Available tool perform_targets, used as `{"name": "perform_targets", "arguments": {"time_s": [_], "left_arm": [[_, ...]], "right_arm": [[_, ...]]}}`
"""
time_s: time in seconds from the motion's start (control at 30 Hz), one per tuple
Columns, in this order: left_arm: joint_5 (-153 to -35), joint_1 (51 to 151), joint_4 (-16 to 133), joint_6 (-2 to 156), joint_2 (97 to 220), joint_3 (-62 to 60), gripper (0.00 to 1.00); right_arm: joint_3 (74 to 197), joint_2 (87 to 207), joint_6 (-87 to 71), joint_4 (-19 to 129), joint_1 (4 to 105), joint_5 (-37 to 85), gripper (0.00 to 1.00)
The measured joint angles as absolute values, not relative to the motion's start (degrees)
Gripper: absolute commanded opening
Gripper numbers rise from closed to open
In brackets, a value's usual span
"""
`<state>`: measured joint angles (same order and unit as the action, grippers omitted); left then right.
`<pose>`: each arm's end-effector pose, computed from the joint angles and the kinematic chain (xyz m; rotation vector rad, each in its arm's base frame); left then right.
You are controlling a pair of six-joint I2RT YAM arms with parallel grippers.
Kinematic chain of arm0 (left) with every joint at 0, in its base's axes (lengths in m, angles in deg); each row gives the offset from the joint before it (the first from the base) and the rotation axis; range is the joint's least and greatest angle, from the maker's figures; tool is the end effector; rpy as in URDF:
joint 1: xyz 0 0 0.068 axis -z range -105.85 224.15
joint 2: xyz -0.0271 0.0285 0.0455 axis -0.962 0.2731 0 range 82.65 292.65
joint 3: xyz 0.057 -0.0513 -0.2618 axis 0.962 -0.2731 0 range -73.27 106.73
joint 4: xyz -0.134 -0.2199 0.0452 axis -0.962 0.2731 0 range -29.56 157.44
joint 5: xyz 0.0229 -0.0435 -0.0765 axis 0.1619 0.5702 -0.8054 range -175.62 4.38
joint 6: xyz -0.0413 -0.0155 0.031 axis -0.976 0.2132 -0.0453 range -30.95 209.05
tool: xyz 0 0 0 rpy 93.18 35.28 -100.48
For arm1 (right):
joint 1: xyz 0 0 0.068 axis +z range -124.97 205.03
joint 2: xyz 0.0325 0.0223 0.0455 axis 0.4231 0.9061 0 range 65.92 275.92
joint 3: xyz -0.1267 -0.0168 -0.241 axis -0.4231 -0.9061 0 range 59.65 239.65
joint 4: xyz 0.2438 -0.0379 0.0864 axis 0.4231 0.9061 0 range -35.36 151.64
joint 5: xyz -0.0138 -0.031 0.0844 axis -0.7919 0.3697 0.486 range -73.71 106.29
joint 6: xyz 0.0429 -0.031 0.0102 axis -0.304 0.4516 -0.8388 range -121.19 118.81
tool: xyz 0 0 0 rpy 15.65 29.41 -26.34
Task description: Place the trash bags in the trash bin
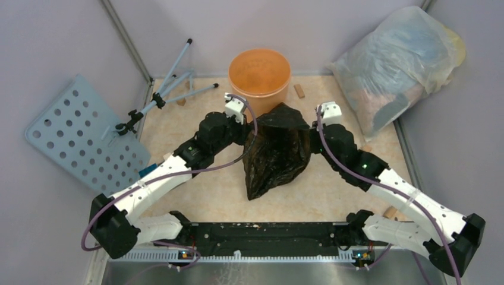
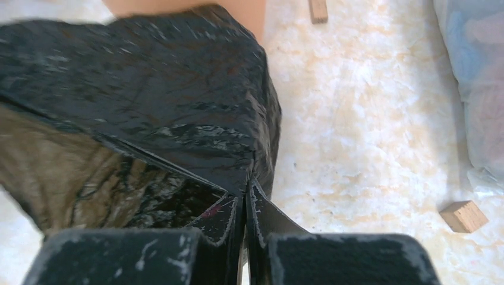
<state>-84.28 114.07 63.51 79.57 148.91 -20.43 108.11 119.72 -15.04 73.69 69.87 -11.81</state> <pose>0.2084 -0.1733 0.3255 0.4823 1.8363 -0.5721 0.1605 0.1360 0.3199 -0.2148 1.9363 0.1881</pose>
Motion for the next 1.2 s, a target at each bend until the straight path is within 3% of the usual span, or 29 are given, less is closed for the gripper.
{"name": "perform_targets", "arguments": {"time_s": [0.1,0.3,0.37,0.57,0.73,0.8,0.83,0.87,0.9,0.93,1.07,1.2], "left_arm": [[-83.64,112.74,63.94,79.59,151.35,-17.96,0.1],[-83.01,110.81,63.27,79.37,155.92,-14.51,0.63],[-82.94,110.31,63.05,79.4,157.15,-13.72,0.76],[-82.77,109.52,63.16,78.7,158.63,-11.86,0.97],[-81.7,109.48,63.79,78.94,154.92,-13.63,0.99],[-81.11,109.48,64.51,78.89,151.14,-15.78,0.92],[-80.95,109.48,64.82,78.85,149.06,-16.87,0.76],[-80.89,109.48,64.97,78.67,146.66,-18.16,0.52],[-81.17,109.48,64.8,78.41,144.51,-19.32,0.14],[-82.09,109.46,64.38,78.52,142.15,-20.78,0.0],[-89.48,109.37,61.1,79.85,137.34,-25.44,0.0],[-98.75,109.39,58.54,82.19,140.78,-26.14,0.0]], "right_arm": [[113.4,119.55,-16.5,77.45,69.87,-10.23,0.0],[122.82,119.94,-18.91,84.23,69.87,-7.46,0.0],[126.17,121.06,-19.36,86.39,69.87,-6.6,0.0],[134.56,127.15,-20.26,89.47,69.87,-4.5,0.0],[136.55,130.78,-20.57,91.33,69.87,-3.02,0.0],[136.94,131.96,-20.76,91.72,69.87,-2.76,0.0],[137.01,132.4,-20.81,91.77,69.87,-2.58,0.0],[137.01,132.71,-20.85,91.85,69.87,-2.41,0.0],[137.01,132.92,-20.87,92.03,69.87,-2.21,0.0],[137.01,133.08,-20.89,92.14,69.87,-1.97,0.0],[137.03,133.06,-20.94,92.07,69.87,-1.05,0.0],[137.12,133.06,-20.98,92.18,69.87,0.09,0.0]]}}
